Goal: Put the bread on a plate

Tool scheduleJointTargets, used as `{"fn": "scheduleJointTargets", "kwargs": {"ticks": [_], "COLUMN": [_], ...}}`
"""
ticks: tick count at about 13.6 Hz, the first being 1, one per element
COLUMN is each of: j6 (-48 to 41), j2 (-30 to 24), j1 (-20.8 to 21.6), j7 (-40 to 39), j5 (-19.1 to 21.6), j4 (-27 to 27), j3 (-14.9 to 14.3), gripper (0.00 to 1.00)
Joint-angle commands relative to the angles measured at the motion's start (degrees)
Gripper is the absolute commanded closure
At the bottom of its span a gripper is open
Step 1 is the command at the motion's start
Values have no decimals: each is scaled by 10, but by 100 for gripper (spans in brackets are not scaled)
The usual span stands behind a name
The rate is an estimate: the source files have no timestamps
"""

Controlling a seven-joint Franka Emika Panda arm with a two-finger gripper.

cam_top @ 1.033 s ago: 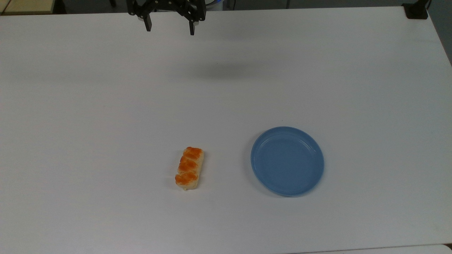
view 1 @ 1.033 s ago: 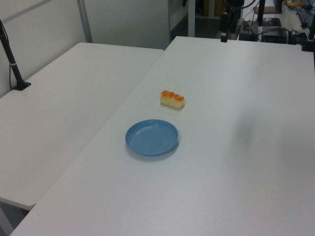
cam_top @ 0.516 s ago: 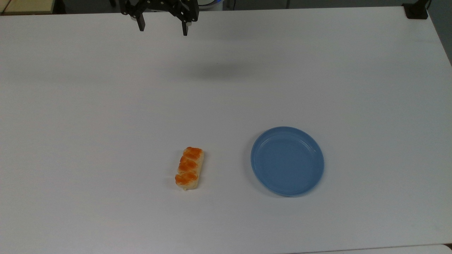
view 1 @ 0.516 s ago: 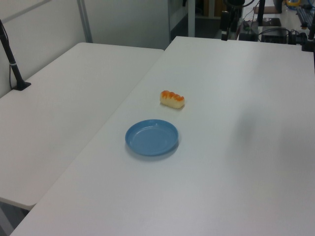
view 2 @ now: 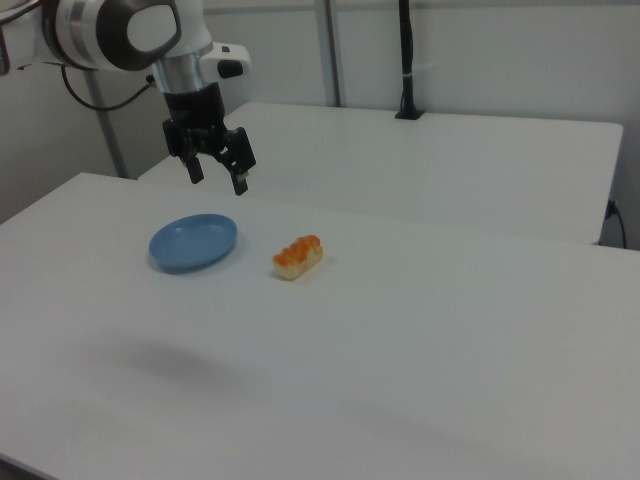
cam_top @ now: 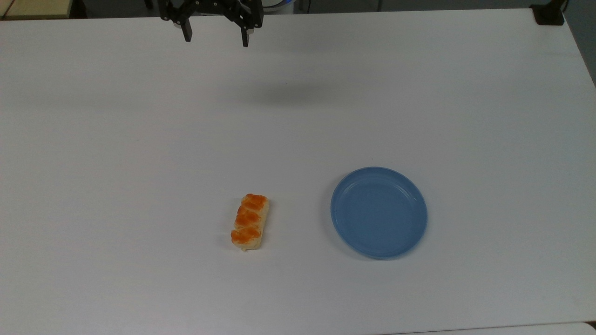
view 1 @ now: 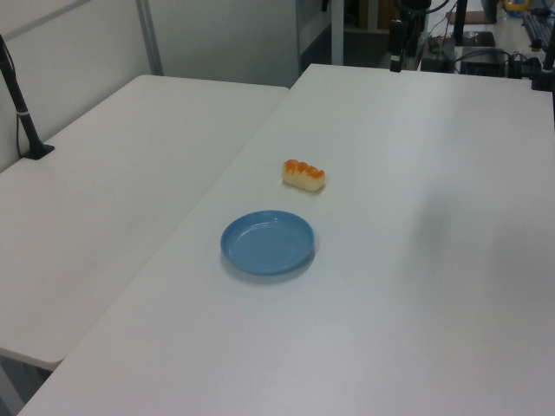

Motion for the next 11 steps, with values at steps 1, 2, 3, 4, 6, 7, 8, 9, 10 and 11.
{"fn": "scheduleJointTargets", "kwargs": {"ticks": [1, 2, 3, 4, 6, 7, 8, 9, 10, 11], "j6": [18, 37, 65, 86, 143, 169, 217, 248, 290, 327], "j2": [6, 10, 12, 17, 44, 57, 78, 95, 121, 150], "j1": [-5, -5, -5, -5, -5, -6, -6, -6, -6, -6], "j7": [-12, -11, -5, -3, 0, 6, 22, 37, 61, 80], "j5": [-1, 0, 2, 6, 14, 21, 32, 33, 31, 31], "j4": [-6, -5, -5, -5, -4, -3, -3, -2, -2, 11], "j3": [7, 8, 8, 8, 8, 8, 8, 8, 8, 9], "gripper": [0, 0, 0, 0, 0, 0, 0, 0, 0, 0]}}
